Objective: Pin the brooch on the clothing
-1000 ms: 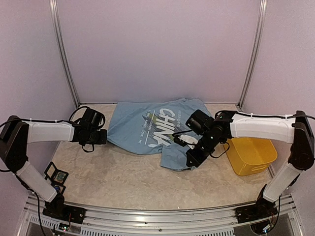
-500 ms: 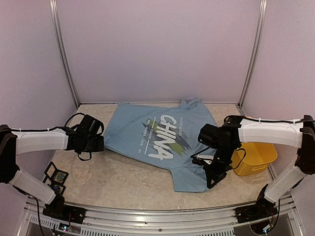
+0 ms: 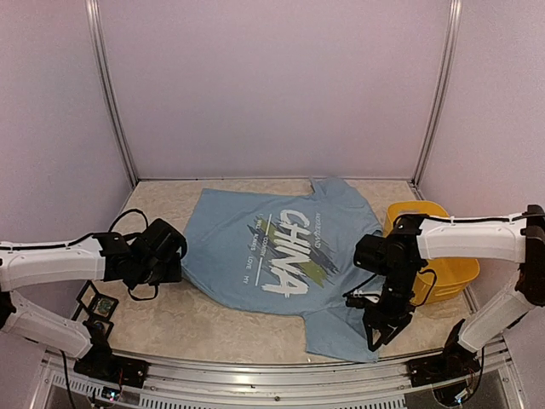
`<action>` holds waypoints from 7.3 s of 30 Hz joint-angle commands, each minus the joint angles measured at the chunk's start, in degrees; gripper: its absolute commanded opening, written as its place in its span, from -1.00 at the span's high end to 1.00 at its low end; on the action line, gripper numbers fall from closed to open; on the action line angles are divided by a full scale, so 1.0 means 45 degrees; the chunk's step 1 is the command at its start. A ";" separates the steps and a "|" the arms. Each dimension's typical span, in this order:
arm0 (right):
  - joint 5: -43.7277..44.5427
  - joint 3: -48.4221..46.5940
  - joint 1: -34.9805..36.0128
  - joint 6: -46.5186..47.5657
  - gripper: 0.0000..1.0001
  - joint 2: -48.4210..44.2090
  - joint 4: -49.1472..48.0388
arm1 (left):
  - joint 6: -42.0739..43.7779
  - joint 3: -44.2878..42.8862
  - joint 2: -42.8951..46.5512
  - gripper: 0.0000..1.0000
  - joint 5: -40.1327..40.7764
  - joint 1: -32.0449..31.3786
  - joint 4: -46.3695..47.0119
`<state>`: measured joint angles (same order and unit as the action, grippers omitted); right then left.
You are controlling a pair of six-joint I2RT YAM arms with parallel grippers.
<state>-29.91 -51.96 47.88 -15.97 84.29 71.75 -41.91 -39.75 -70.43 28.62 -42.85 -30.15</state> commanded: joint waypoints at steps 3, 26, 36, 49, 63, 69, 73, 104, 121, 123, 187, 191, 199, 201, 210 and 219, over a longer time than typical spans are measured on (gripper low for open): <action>0.2713 -0.3378 -0.0374 -0.0665 -0.10 -0.0258 -0.0208 | -0.0994 -0.1502 0.1106 -0.18 0.3587 -0.1622 -0.1727; 0.8334 -0.3717 -0.2789 0.0452 1.00 0.6085 -0.9328 | 0.2103 -0.0002 -0.5456 0.46 -0.1397 0.1516 0.5004; 0.6668 -0.3387 -0.2655 0.1676 1.00 0.5547 -0.8490 | -0.2443 0.2662 -0.3176 0.44 -0.1565 -0.0898 0.2547; 0.6144 -0.1842 -0.2183 -0.0157 0.91 0.0426 -0.7206 | 0.1543 -0.1971 -0.2639 0.38 -0.0586 0.0997 0.2413; 0.5372 0.2265 -0.1506 -0.3186 1.00 -0.0433 -0.7492 | 0.3660 -0.8763 -1.0922 0.39 -0.1583 0.4445 0.3706; 0.4171 0.3087 -0.1473 -0.3589 1.00 -0.1070 -0.7525 | 0.3438 -0.9716 -1.2803 0.37 -0.2098 0.5007 0.3449; 0.3905 0.3442 -0.1421 -0.3707 1.00 -0.1108 -0.7148 | 0.3523 -0.9859 -1.3240 0.37 -0.1902 0.5173 0.3605; 0.4627 -0.2966 -0.3456 0.1298 -0.99 0.0767 -1.3657 | 0.1700 -0.3122 0.0106 -0.37 -0.4808 0.6222 0.1327; 0.1275 -0.4684 -0.6589 0.0228 -0.96 0.3397 -1.7162 | -0.3406 -0.3825 0.0884 -0.43 -0.4220 0.7918 -0.3529; 0.1030 -0.4871 -0.6597 0.0001 -0.94 0.3571 -1.6719 | -0.3581 -0.4260 0.0979 -0.43 -0.4520 0.7921 -0.4938; -0.0271 -0.8414 -0.4920 0.1768 -0.71 0.1318 -0.4272 | -1.3377 -0.2735 0.1446 -0.76 -0.4934 1.2833 -0.8709; -0.0492 -0.8639 -0.4905 0.1767 -0.66 0.1420 -0.3793 | -1.3960 -0.2425 0.1677 -0.76 -0.4688 1.2843 -0.8048; -0.0799 -0.9208 -0.4864 0.1834 -0.64 0.2145 -0.2561 | -1.3378 -0.2543 0.0028 -0.78 -0.4279 1.3557 -0.8484; -0.0814 -0.9376 -0.4858 0.1916 -0.64 0.2238 -0.2398 | -1.3352 -0.2451 -0.0030 -0.78 -0.4084 1.3763 -0.8072; -0.0834 -0.9281 -0.4854 0.1961 -0.63 0.2216 -0.2136 | -1.2965 -0.2708 -0.0714 -0.79 -0.3068 1.4031 -0.8165; -0.0976 -0.9390 -0.4859 0.2022 -0.63 0.2348 -0.1974 | -1.2122 -0.2517 -0.1104 -0.47 -0.3224 1.4542 -0.6899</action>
<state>-33.17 -92.53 25.50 -7.53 94.32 61.49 -99.15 -51.03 -74.13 13.23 21.96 -63.99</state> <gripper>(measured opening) 0.816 0.778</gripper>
